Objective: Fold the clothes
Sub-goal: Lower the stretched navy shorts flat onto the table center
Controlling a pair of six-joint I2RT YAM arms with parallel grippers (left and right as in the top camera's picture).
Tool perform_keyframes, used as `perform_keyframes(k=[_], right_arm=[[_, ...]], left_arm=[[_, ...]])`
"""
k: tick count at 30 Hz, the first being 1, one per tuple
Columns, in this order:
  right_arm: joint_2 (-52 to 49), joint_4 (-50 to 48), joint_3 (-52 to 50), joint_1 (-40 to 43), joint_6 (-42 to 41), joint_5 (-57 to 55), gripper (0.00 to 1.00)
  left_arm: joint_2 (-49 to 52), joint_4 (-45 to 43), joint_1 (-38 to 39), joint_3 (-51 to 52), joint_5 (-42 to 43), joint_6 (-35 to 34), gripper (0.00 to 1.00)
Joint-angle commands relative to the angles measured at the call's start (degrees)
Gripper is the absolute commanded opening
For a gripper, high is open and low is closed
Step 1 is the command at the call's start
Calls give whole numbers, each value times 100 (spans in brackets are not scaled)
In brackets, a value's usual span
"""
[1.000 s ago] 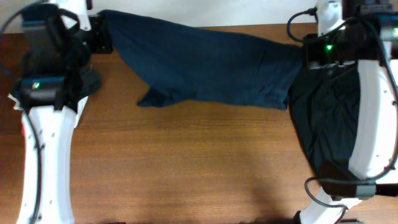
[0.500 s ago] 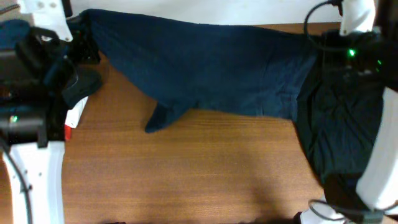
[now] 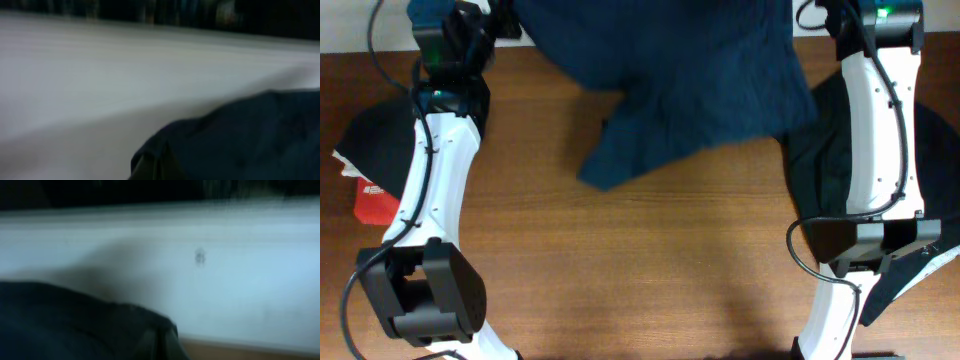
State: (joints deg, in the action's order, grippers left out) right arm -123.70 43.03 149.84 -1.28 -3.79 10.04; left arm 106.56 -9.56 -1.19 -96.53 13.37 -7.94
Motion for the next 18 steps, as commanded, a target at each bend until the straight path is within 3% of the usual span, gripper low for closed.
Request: perform_keyframes(k=[1,3,7,12,13,18], right_arm=[[568,-431,164,-20,-286,-20,4],[710,-308,164,-22,-269,-15,4],[887,879,164,-22,-37,-74,4],[811,3497,-2,-20,33,-1303,4],[774,3895,-120,-17,35,-1460,4],[621,5038,-1051,-17,33,-1567,4]], left_arm=[[-195,-278,-293,-1051,-109,-553,0],[-197,94,-376,-1574,-85,-551,0],[-212,2020,-402,-2494,66,-546,0],[-168,4614,-326,-2597,1436,-546,0],[-120,5416,-249,-2597,1469,-505,0],[264,7484,190,-2577,1469,334,0]])
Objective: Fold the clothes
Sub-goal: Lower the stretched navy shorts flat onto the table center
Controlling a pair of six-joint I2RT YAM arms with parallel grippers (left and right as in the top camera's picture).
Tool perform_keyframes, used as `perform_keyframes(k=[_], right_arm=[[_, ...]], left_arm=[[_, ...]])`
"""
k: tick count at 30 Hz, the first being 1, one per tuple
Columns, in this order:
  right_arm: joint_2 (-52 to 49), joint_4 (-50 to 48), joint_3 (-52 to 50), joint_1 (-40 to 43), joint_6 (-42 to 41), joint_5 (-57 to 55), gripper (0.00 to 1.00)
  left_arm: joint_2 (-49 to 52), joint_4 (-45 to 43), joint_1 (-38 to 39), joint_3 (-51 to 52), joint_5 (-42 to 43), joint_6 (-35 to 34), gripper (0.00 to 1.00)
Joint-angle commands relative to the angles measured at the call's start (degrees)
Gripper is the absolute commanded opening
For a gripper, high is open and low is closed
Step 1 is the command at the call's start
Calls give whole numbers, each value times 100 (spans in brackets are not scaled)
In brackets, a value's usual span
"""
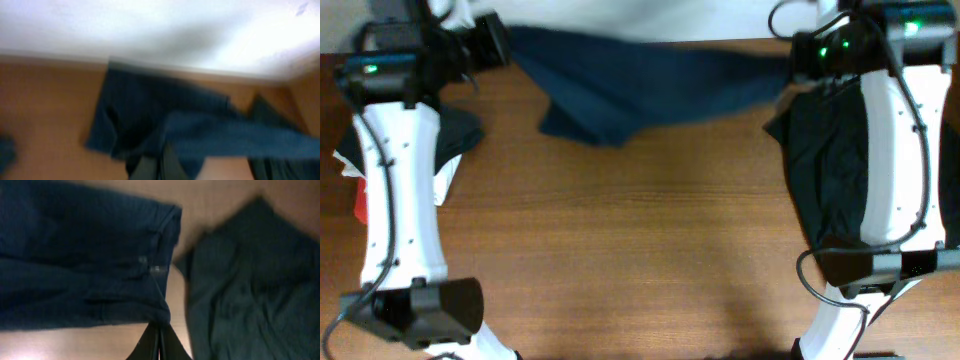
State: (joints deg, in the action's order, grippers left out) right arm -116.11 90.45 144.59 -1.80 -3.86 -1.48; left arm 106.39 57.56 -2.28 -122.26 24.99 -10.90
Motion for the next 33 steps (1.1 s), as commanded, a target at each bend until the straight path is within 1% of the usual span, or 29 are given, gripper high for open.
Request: perform_keyframes(k=[1,3,7,9,12,16,19,22,25,29,31,33], right_arm=[[-138,372,-857,31,39,-396,4],[-138,402,-1639,31,37,-205,4],[-136,503,-2553,33,-199,-162,4],[-125,592,-2933,31,-417,-175,4],[-15,658,-3346,26,-476,-160,4],[531,588,-3971,26,-573,-181,4],[1268,291,-4647,31,-612,-179,4],[1934,85,-5250,33,-767,-179,4],[2651,-94,-5799,31,-1021,-175,4],[3429,-96,-6266,31,-1043,-92,4],[3589,-98,-6330,31,-1040,-94,4],[3615,-146,-6334,31,-1038,-94,4]], left_arm=[[378,1088,391,-2,286,839,0],[660,1845,603,-2,68,1108,0],[1038,2791,826,52,-503,1207,0],[1071,3056,894,212,-719,1204,0],[1005,3309,905,385,-1073,1176,0],[861,3510,901,428,-1460,1117,0],[588,3506,898,625,-1471,1110,0],[170,3445,890,1045,-1805,892,0],[-476,3193,890,1803,-1823,715,0],[-1631,2828,879,3073,-1902,389,0],[-2109,2573,835,3447,-1878,374,0],[-2540,2046,835,3735,-1880,361,0]])
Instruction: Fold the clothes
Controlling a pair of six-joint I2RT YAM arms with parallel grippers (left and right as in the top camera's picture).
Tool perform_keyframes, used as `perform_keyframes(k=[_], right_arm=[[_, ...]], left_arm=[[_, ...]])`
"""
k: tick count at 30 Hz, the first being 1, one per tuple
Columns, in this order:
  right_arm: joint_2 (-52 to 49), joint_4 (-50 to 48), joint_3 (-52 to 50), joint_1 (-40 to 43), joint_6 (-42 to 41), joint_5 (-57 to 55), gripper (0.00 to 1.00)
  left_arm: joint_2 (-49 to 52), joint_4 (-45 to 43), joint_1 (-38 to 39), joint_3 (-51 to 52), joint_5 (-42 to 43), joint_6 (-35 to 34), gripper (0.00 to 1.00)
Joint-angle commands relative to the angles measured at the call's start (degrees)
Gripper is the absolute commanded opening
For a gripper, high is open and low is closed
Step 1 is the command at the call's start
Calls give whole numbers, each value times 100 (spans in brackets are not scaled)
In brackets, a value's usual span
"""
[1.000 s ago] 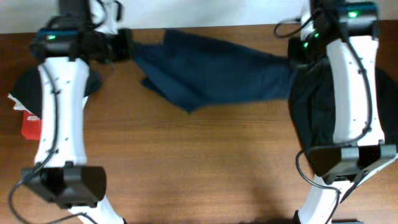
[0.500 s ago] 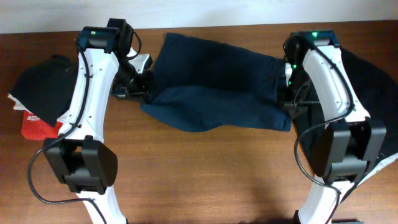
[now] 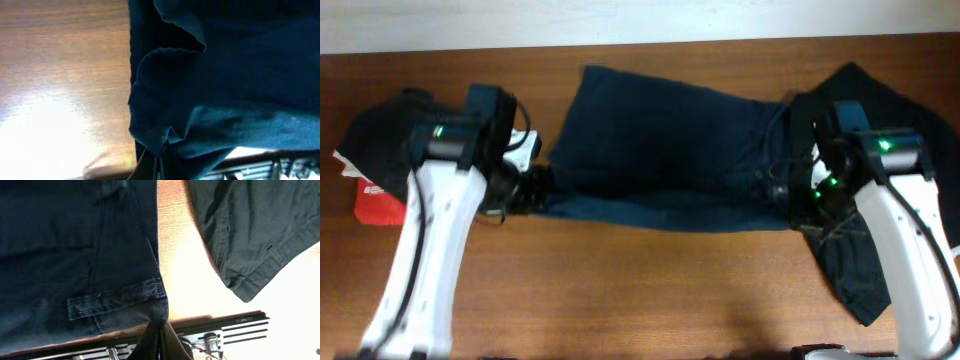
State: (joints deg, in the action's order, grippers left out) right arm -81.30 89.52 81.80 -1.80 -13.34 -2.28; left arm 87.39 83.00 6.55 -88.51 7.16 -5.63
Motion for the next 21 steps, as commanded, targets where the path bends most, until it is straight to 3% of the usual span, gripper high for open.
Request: perform_keyframes(k=[1,6,18,21], right_arm=[[127,-120,-55,31,-90,-13,4],[7,-1176,-55,31,-48,-44,4],[-1742,-4623,-52,197,256,-339,4],[-2109,-5222,-52,302,254,-356,4]], left_arm=[[-719,-741,-46,428,-96,-166,0],[-452,-2177,-46,581,-96,-168,0],[1908,-5851,-31,597,-48,-166,0],[2352,-6944,-20,597,326,-166,2]])
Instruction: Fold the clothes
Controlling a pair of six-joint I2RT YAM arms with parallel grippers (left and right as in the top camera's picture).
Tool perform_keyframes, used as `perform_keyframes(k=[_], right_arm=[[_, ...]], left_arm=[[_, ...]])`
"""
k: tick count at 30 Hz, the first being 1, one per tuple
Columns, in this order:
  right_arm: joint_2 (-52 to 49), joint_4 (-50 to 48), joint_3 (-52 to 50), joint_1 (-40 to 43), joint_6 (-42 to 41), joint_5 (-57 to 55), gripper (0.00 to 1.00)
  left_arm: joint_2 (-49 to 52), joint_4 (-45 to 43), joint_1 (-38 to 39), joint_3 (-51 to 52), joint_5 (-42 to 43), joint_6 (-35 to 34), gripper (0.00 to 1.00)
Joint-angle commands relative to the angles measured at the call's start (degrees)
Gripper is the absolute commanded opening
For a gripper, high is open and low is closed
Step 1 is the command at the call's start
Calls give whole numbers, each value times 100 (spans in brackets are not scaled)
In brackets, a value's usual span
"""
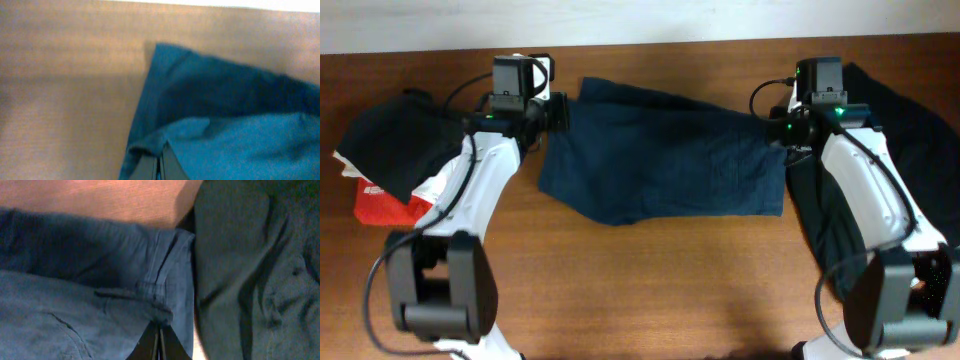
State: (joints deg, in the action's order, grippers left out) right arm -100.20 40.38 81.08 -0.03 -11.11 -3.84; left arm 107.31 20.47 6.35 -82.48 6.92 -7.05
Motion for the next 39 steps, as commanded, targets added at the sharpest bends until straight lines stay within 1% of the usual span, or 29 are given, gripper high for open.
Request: perform_keyframes(k=[1,4,7,8,9,10,11,12,13,14,16,18,19,20,22,26,31,34,35,36,39], right_arm=[[-334,-525,20,164,31,-201,4],[-516,-960,20,238,24,-251,4],[-551,-1272,20,319,-146,-378,4],[-551,-1373,20,350,-146,-374,5],[-551,-1458,20,365,-144,-374,17],[-551,-1513,20,382,-144,-374,43],[-551,-1499,20,382,-140,-374,54],[-551,-1456,20,382,-140,-372,57],[-551,-1399,20,382,-138,-367,60],[-551,-1314,20,382,-138,-365,63],[-551,-1126,20,382,-136,-186,61],[-551,-800,17,380,20,398,49],[-551,-527,13,374,59,713,42],[-553,-348,0,358,61,863,38],[-562,55,-61,291,85,903,38],[-570,402,-199,197,190,916,36],[-573,686,-216,197,212,920,35],[-573,730,-216,197,210,920,35],[-573,741,-216,197,210,922,35],[-573,741,-216,197,210,922,35],[-573,774,-216,197,210,922,34]], left_arm=[[503,-1075,4,-7,507,-24,5],[776,-1628,15,-7,575,-28,6],[942,-1864,44,-7,573,-26,6],[990,-1923,61,-7,573,-26,8],[1019,-1947,81,-7,573,-26,30],[1060,-1961,94,-7,575,-26,60],[1067,-1932,101,-7,575,-24,79],[1067,-1886,101,-7,573,-22,96],[1067,-1829,101,-7,575,-22,99],[1064,-1779,94,-9,575,-22,99],[1064,-1545,83,-9,610,-22,99],[1064,-1012,83,-9,728,-22,99],[1067,-494,76,-9,695,-22,99],[1071,-254,68,-7,669,-20,99],[1088,243,20,-7,494,-20,99],[1147,490,9,-7,219,-17,99],[1375,490,9,-7,229,-17,99],[1482,256,9,-7,232,98,99],[1482,31,13,-7,234,144,99],[1482,-450,13,-31,273,157,99],[1484,-1281,9,-35,293,153,98]])
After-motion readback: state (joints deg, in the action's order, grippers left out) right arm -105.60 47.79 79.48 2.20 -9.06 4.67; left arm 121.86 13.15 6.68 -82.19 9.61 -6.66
